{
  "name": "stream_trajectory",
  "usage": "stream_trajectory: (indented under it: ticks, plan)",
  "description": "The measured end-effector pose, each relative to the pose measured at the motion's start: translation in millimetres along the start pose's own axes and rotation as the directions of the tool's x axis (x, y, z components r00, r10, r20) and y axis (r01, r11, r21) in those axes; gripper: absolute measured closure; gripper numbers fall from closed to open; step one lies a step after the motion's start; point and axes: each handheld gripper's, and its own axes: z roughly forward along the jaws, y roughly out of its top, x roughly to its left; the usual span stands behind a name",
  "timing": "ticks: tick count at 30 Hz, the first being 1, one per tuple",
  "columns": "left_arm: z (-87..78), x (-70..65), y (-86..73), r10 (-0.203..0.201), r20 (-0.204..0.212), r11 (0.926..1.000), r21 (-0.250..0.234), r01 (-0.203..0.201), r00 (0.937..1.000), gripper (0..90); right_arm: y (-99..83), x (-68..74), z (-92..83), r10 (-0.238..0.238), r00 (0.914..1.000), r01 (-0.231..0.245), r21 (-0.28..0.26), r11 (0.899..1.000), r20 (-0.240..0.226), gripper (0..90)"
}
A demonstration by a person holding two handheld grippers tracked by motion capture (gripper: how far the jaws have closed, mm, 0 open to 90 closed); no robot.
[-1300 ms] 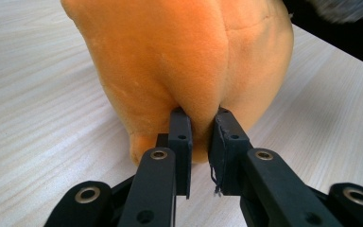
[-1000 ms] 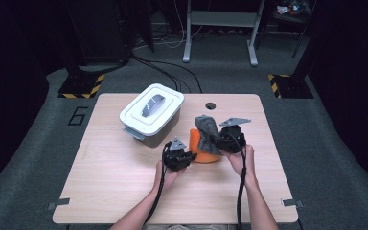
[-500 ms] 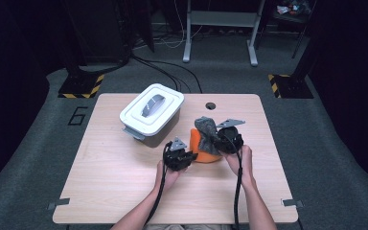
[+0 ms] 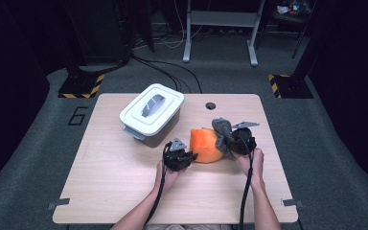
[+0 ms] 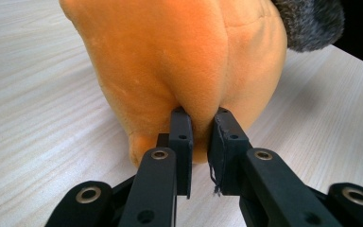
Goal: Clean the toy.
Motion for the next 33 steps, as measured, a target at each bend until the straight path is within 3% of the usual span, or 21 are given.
stream_trajectory:
  ticks: [9, 15, 20, 26, 33]
  plan:
    - [0.0, 0.8, -0.2, -0.003, 0.004, 1.0, 0.001, 0.003, 1.0, 79.8, -17.7, -17.8, 24.5, 0.061, 0.9981, -0.062, 0.091, 0.994, 0.015, 74.9]
    - [-0.4, 1.8, -0.9, 0.001, 0.002, 1.0, 0.004, -0.001, 1.0, 79.8, -27.9, -27.2, 36.8, 0.124, 0.9918, -0.119, 0.132, 0.984, -0.03, 74.9]
    - [-0.9, 2.0, -0.8, -0.013, 0.0, 0.9999, 0.007, 0.013, 0.9999, 79.8, -24.6, -27.9, 19.8, 0.099, 0.9949, -0.098, 0.086, 0.992, -0.018, 74.9]
    - [-0.8, 2.7, -2.3, -0.019, -0.003, 0.9998, -0.001, 0.019, 0.9998, 79.8, -16.6, -27.4, -13.5, 0.094, 0.9931, -0.095, -0.006, 0.995, -0.07, 74.9]
    - [-0.5, 3.4, -0.7, -0.019, 0.0, 0.9998, 0.002, 0.019, 0.9998, 79.7, 2.3, -5.3, -44.2, 0.012, 0.9917, -0.023, -0.09, 0.996, -0.128, 74.9]
